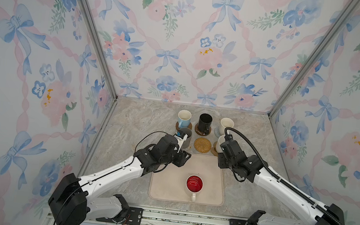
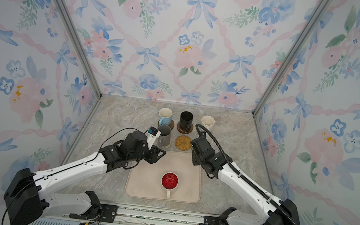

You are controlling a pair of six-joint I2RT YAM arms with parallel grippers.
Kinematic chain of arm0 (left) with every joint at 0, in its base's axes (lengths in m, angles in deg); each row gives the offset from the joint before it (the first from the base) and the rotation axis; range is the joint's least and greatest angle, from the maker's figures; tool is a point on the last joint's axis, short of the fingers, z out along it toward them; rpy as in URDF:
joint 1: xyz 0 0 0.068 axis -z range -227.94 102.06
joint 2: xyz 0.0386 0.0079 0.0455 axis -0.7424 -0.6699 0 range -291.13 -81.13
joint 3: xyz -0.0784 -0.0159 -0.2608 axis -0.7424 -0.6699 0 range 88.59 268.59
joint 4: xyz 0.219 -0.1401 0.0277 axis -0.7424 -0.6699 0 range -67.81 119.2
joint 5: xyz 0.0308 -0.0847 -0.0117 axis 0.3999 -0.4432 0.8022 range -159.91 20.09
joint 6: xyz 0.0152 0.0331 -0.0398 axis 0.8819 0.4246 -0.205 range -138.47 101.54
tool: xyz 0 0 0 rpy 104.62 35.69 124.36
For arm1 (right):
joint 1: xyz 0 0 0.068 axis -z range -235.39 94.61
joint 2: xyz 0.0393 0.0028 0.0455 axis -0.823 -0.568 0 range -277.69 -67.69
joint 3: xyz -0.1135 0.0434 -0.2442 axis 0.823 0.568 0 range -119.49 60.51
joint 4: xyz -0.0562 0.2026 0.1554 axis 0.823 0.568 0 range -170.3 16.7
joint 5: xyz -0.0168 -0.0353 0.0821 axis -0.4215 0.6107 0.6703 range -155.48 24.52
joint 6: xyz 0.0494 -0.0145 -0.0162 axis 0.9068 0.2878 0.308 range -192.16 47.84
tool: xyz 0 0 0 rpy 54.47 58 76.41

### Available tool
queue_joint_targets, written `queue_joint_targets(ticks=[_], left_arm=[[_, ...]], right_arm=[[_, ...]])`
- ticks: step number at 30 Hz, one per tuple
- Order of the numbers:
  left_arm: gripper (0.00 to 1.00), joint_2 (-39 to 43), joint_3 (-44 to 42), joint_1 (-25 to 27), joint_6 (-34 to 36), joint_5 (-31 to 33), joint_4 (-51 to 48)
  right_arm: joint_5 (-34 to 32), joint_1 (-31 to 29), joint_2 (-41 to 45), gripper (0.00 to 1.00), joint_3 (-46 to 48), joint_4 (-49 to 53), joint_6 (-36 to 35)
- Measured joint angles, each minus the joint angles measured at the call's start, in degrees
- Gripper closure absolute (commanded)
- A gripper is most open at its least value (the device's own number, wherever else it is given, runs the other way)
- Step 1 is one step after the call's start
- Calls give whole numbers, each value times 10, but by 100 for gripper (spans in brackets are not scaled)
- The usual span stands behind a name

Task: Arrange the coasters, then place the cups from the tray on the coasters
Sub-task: 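Move the left gripper over the red-lined mug while the right gripper draws back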

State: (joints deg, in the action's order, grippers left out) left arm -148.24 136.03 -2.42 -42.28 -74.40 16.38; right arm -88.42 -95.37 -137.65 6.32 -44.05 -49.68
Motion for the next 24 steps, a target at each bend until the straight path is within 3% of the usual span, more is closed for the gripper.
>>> queue_joint_targets(ticks=[12, 24], left_arm=[[51, 84, -54, 132, -52, -55, -116], [48, 23, -56, 236, -125, -58, -137]], right_arm=[[9, 0, 0, 39, 30, -20, 0], [22, 3, -13, 38, 52, -62, -9]])
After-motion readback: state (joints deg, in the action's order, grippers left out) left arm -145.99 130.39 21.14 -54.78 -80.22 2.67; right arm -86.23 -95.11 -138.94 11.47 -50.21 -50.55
